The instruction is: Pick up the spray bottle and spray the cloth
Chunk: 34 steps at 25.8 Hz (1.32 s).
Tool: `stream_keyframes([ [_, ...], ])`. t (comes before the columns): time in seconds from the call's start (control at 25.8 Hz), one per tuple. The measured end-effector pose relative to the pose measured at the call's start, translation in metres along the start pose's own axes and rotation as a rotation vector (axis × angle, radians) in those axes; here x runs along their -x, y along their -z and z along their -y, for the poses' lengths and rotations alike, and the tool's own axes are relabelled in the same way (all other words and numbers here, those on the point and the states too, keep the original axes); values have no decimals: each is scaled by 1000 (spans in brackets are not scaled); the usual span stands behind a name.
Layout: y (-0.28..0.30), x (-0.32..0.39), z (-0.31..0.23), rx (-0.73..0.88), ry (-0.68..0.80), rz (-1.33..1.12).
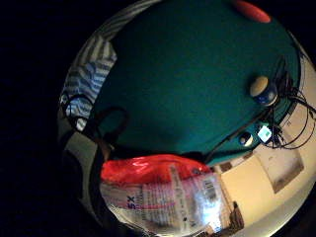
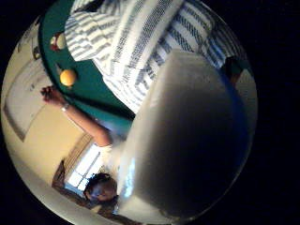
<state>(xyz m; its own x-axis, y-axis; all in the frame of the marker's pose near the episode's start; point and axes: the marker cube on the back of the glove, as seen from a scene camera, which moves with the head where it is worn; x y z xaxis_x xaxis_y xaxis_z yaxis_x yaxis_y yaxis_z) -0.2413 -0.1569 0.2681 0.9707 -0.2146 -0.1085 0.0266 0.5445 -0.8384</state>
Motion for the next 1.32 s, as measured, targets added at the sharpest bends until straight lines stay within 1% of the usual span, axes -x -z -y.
stream_keyframes([
  [0.19,-7,0,3,3,-17,-11],
  [0.35,3,5,-5,-11,15,18],
  [0.46,25,13,-16,-75,50,65],
  [0.62,71,25,-40,-217,120,162],
  [0.77,124,36,-73,-372,225,293],
  [1.01,187,43,-121,-605,448,542],
  [1.16,215,39,-145,-745,593,779],
  [1.32,222,42,-157,-871,736,994],
])
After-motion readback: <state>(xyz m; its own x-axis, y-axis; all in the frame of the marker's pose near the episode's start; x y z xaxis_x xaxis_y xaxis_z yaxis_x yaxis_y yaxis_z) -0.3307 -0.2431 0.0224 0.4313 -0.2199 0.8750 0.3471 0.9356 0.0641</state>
